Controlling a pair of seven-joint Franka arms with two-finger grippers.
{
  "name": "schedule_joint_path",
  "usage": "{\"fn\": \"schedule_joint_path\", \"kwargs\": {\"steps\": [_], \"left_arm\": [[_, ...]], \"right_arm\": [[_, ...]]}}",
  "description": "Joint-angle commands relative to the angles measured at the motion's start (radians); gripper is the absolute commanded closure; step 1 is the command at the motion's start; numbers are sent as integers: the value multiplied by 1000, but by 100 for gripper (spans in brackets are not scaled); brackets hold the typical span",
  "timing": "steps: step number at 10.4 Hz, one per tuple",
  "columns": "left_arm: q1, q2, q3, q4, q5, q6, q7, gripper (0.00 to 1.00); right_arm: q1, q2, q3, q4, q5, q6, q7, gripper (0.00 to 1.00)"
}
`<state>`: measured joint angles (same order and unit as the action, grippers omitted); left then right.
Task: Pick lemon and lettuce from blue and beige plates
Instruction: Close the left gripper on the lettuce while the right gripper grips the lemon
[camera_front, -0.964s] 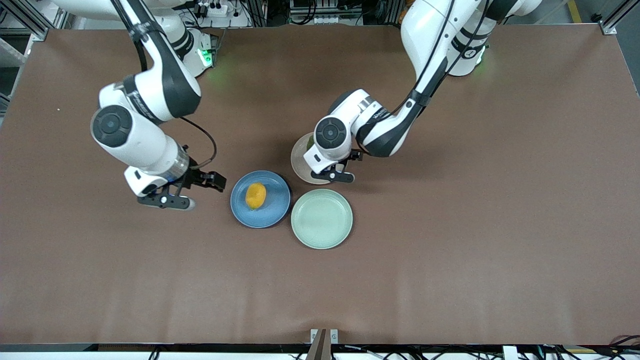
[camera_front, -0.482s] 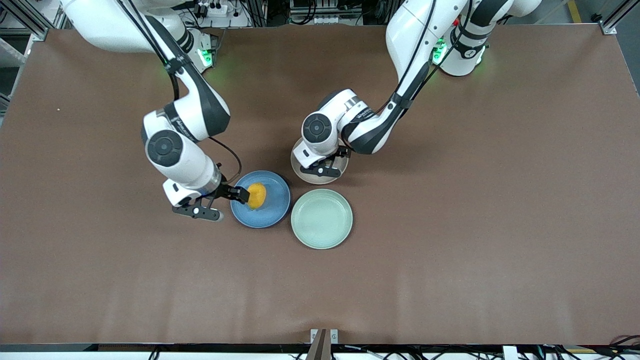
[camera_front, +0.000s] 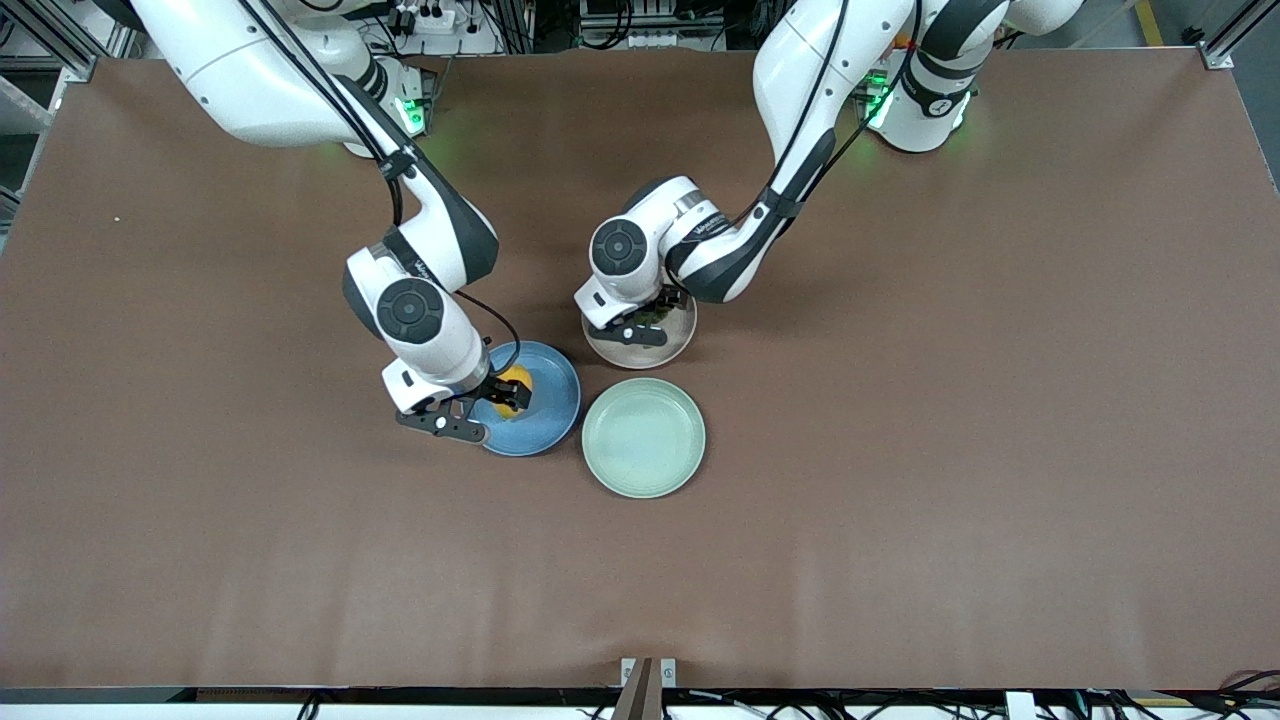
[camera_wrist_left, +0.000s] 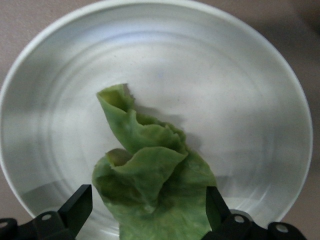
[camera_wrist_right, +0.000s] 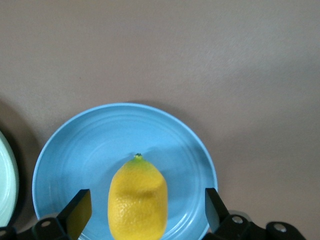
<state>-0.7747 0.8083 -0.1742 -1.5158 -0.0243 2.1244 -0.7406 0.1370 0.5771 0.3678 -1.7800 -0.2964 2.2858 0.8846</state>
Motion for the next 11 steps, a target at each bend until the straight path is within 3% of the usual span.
{"fn": "schedule_joint_path", "kwargs": {"steps": [1,2,3,4,6,9,11], "left_arm": [[-23,19,15,25,23,14,-37,0],[-24,20,15,25,23,20,-60,35],[-23,23,13,25,23,20,-106,84],[-24,23,15,25,23,20,-129,100],[-24,20,15,25,24,20,-129,100],[-29,12,15,26,23,20,-172,100],[-29,-7,15,28,23,20,-180,100]], "right_arm": [[-2,20,26,-6,-56,9,72,0],[1,32,29,-6,-84,15,103,0],[7,43,31,-6,-108,20,126,0],[10,53,31,-10,-128,32,135,0],[13,55,30,-54,-156,111,168,0],[13,82,31,-58,-236,120,237,0],[13,90,31,-58,-242,120,238,0]]}}
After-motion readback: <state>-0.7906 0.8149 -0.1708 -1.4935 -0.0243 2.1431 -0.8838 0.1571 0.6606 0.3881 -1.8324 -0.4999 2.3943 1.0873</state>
